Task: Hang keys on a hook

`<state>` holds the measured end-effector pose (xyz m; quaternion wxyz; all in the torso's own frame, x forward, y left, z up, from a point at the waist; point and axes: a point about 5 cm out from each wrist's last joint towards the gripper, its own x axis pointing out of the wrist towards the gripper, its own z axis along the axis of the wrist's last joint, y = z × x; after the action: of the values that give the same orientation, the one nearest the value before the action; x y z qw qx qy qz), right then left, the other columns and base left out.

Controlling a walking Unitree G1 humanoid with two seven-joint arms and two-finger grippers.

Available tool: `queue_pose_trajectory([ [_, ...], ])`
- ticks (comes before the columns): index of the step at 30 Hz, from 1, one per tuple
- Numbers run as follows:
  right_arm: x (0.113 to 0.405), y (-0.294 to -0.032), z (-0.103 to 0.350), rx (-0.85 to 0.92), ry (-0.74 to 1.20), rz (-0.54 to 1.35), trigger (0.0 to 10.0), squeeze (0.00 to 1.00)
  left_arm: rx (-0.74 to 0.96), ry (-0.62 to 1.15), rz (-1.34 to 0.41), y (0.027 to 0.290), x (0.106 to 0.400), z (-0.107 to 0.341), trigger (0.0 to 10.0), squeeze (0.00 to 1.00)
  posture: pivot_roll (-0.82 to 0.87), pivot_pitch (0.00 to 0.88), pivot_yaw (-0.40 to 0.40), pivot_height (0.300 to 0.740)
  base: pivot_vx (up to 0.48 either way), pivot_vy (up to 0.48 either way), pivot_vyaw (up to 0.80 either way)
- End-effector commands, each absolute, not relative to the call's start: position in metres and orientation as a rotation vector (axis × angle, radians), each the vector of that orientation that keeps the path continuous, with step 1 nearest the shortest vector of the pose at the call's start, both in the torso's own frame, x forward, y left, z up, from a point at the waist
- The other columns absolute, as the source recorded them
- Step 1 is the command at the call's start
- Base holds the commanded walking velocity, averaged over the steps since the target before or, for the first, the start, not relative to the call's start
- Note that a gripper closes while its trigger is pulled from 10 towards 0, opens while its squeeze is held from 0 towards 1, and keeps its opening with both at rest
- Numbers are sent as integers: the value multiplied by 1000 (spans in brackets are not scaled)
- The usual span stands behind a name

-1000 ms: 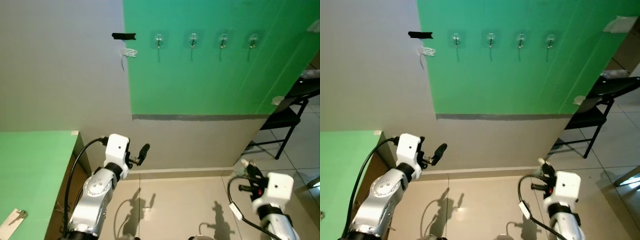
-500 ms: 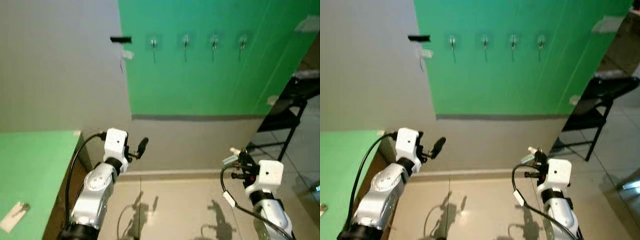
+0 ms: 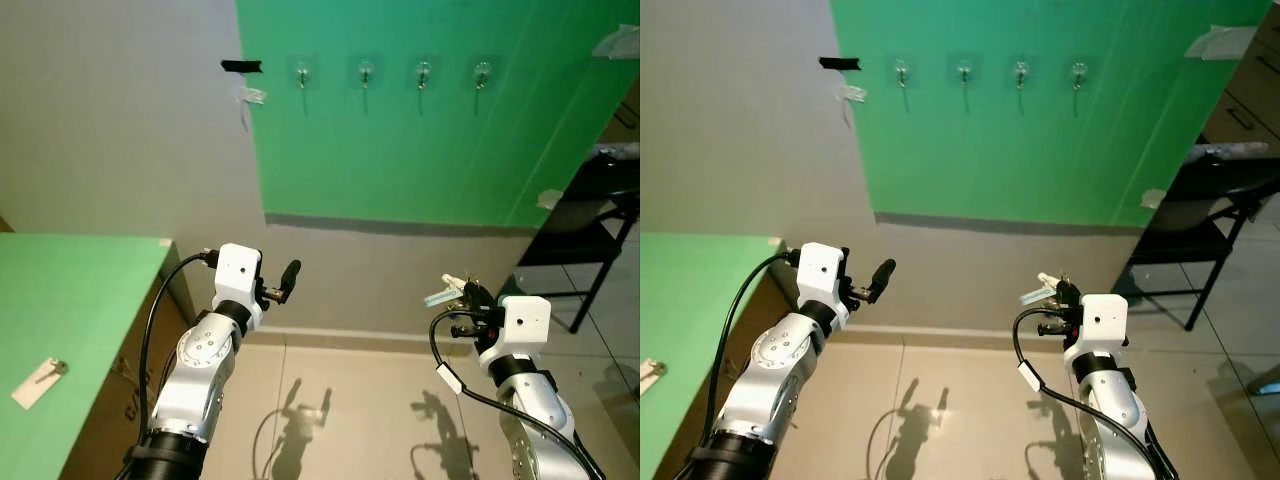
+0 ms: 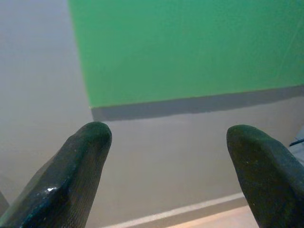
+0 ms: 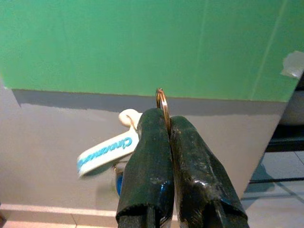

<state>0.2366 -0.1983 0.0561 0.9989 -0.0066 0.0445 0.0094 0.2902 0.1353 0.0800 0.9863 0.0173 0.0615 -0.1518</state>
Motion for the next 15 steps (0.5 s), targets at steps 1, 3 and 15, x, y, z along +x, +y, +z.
queue_pose_trajectory([
  [1,240,-192,61,-9,76,45,0,0,53,112,-295,139,294,83,10000,0,-90,0,21,740,390,281,0],
  [3,240,-191,61,-8,77,48,0,0,68,114,-300,138,295,83,10000,0,-90,0,20,740,412,141,0],
  [15,242,-185,60,-7,81,73,0,0,150,118,-331,135,308,88,10000,0,-91,0,22,740,465,0,0],
])
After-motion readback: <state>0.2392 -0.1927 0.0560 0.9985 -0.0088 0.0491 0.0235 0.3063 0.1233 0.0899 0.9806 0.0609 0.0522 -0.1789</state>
